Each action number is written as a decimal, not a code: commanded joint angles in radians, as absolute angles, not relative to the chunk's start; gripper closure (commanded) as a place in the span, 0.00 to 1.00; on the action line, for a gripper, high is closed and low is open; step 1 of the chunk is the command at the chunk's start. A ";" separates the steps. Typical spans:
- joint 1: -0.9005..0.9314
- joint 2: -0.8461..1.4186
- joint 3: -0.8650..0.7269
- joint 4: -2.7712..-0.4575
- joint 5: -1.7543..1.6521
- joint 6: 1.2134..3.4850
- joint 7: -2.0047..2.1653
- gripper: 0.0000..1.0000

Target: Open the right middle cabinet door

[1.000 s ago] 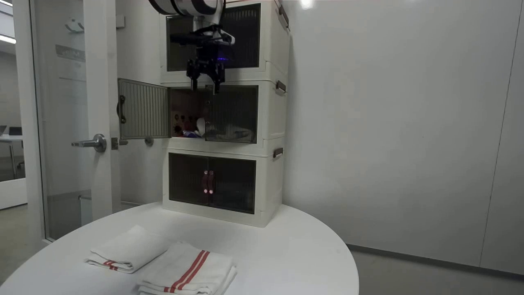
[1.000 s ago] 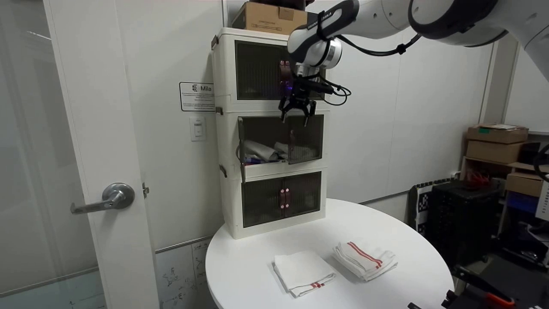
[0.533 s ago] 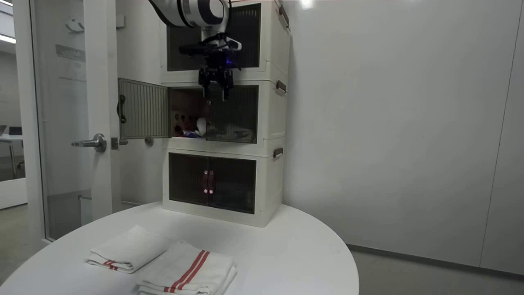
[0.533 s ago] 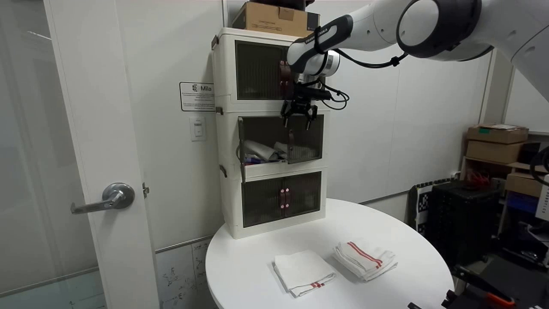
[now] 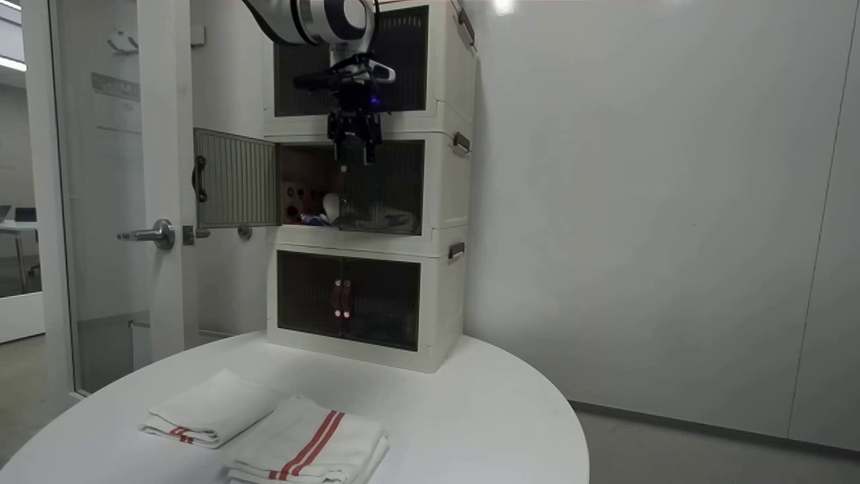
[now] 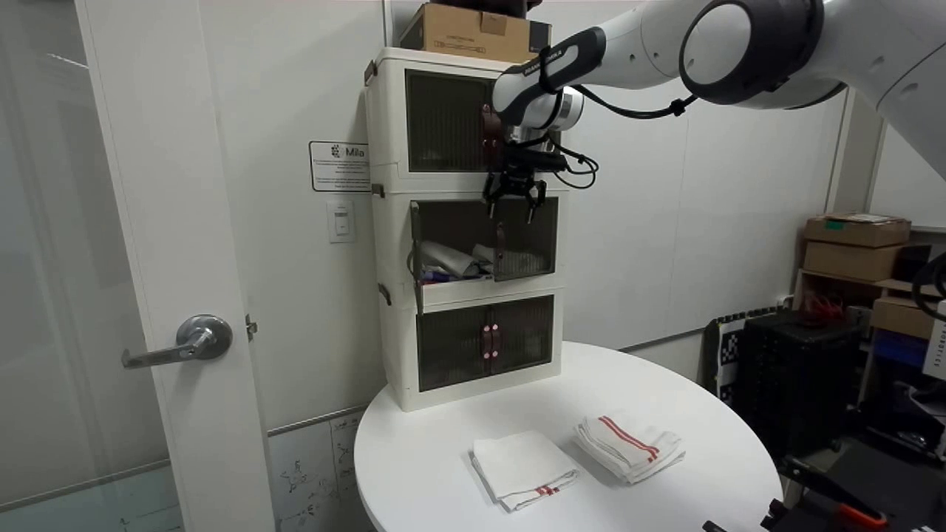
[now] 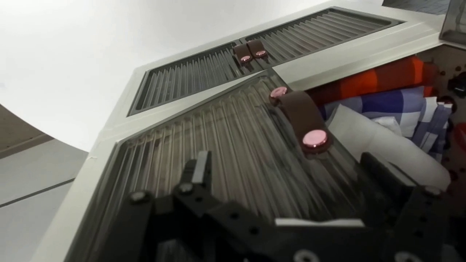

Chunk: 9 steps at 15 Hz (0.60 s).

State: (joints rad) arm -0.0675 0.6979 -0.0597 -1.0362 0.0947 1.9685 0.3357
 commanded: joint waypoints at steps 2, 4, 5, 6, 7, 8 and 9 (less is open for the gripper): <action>-0.061 0.675 -0.091 -1.038 0.055 1.927 0.380 0.00; -0.061 0.642 -0.097 -1.080 0.047 1.918 0.385 0.00; -0.063 0.622 -0.100 -1.107 0.046 1.916 0.389 0.00; -0.064 0.605 -0.103 -1.131 0.045 1.915 0.397 0.00; -0.066 0.588 -0.103 -1.156 0.049 1.914 0.401 0.00; -0.069 0.567 -0.102 -1.186 0.054 1.914 0.403 0.00; -0.072 0.544 -0.100 -1.220 0.060 1.916 0.403 0.00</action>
State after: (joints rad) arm -0.0604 0.6369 -0.0720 -1.1039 0.0761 1.9116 0.3825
